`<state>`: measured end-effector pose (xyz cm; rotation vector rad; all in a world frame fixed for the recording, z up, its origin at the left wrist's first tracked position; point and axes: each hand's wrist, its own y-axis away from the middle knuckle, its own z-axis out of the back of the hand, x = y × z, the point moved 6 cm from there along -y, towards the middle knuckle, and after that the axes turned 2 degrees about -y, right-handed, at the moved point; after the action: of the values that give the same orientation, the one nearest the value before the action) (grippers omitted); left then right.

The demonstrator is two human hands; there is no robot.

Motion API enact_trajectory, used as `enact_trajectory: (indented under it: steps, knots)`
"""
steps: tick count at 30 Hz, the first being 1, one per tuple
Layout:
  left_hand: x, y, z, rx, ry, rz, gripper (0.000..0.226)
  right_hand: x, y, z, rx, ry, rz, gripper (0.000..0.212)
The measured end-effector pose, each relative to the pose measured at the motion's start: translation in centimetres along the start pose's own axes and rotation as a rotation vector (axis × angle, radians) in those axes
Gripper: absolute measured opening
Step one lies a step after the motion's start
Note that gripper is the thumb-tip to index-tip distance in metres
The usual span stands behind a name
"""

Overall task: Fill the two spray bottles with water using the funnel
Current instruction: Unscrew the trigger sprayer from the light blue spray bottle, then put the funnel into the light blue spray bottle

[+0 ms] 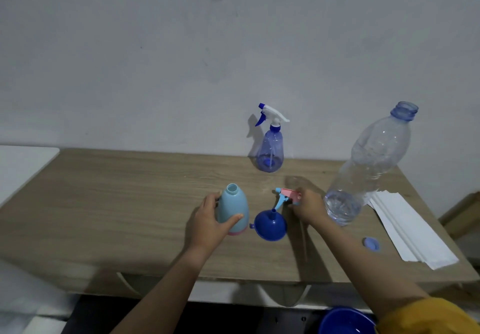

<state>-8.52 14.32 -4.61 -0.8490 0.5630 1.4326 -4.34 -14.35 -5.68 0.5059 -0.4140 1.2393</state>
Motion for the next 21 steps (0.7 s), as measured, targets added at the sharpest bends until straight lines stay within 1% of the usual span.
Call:
enact_trajectory:
  steps: [4, 6, 9, 10, 11, 13, 14, 16, 18, 21]
  knots:
    - [0.1, 0.0, 0.0, 0.006, 0.005, 0.002, 0.069, 0.0, 0.2, -0.3, 0.016, -0.026, 0.002, 0.018]
    - [0.1, 0.0, 0.0, 0.008, 0.003, -0.007, 0.070, 0.8, 0.5, 0.3, 0.003, -0.002, 0.052, 0.017]
    - [0.0, 0.0, 0.1, 0.002, -0.005, -0.017, 0.068, 2.9, 1.3, 1.5, -0.102, -0.019, 0.187, 0.032]
    - [-0.1, 0.0, 0.1, -0.001, -0.003, -0.017, 0.068, 3.9, 1.6, 1.8, -0.092, -0.045, 0.250, 0.035]
    - [-0.1, 0.0, 0.1, -0.003, 0.000, -0.016, 0.067, 5.0, 2.0, 1.7, -0.035, -0.060, 0.313, 0.038]
    - [-0.1, 0.0, 0.1, -0.004, 0.008, -0.017, 0.066, 6.9, 2.9, 0.9, 0.162, 0.025, 0.433, 0.051]
    - [-0.2, 0.1, 0.1, -0.003, 0.009, -0.020, 0.066, 7.7, 3.3, 0.2, 0.255, 0.130, 0.476, 0.061]
    - [-0.2, 0.1, 0.1, 0.002, 0.005, -0.020, 0.065, 8.5, 3.9, -1.3, 0.391, 0.391, 0.520, 0.079]
    - [-0.2, 0.1, 0.1, 0.008, 0.002, -0.013, 0.067, 8.6, 4.2, -2.7, 0.461, 0.597, 0.526, 0.086]
    - [-0.4, 0.1, 0.1, 0.010, 0.025, -0.009, 0.065, 8.5, 4.3, -4.2, 0.480, 0.688, 0.555, 0.081]
